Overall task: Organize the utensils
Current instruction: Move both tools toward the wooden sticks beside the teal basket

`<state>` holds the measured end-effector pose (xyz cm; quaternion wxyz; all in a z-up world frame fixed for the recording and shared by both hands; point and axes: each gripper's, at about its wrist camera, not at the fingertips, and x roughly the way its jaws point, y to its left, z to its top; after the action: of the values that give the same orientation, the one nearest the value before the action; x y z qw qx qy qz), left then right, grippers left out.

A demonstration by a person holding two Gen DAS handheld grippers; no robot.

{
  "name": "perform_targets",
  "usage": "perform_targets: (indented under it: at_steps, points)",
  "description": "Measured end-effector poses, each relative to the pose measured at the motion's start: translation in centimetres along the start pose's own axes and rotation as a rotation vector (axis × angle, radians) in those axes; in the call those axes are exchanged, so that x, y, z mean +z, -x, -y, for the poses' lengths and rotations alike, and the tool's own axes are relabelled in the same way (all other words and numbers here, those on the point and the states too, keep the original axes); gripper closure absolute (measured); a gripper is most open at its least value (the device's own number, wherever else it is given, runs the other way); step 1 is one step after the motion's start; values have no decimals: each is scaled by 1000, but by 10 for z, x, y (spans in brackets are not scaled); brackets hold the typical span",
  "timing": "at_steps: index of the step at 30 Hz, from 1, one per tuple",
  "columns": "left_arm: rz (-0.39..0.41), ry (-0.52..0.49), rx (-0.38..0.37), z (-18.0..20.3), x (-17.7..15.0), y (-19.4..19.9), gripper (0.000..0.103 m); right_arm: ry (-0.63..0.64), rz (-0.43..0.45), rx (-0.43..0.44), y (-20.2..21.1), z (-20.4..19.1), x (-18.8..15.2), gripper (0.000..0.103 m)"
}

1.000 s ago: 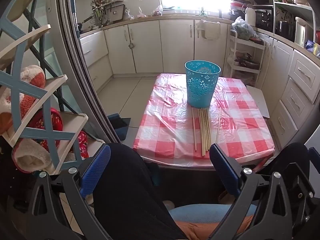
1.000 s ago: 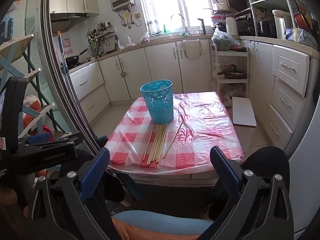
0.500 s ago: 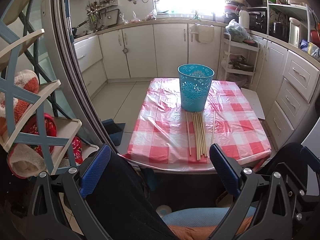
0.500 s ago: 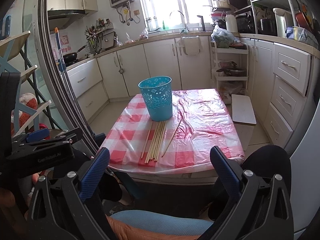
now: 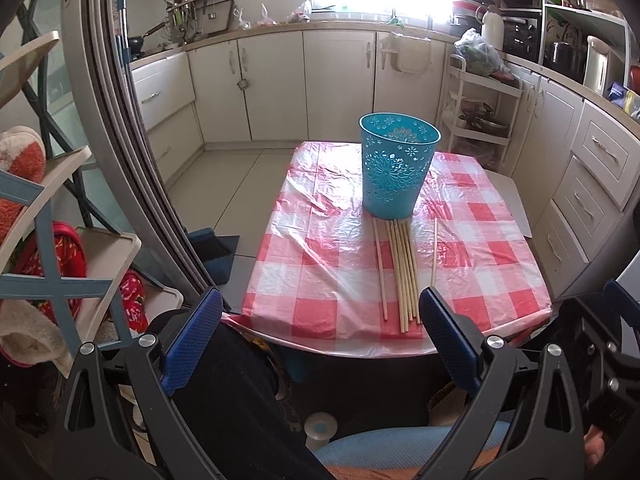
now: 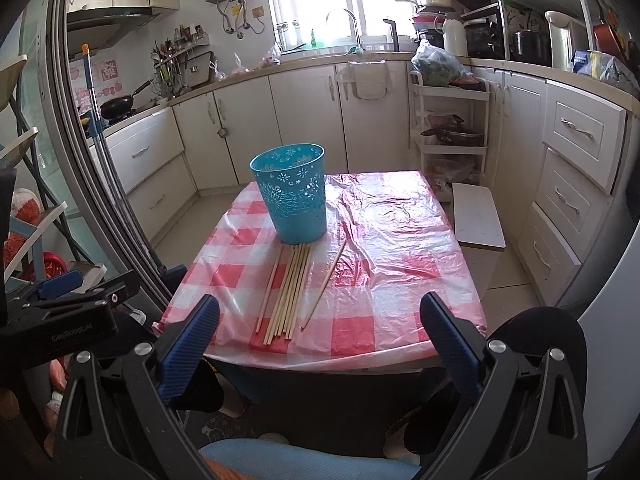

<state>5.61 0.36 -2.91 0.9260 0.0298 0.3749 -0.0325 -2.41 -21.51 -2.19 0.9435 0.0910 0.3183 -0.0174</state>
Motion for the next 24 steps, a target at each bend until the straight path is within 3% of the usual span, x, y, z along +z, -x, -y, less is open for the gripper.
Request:
perform_targets:
  at_steps: [13,24]
  points:
    - [-14,10,27,-3,26,-33,8,18,13,3,-33,-12,24,7]
    - [-44,27,21,-4,47,-71,8,44,-24,-77,-84,-14,39,7]
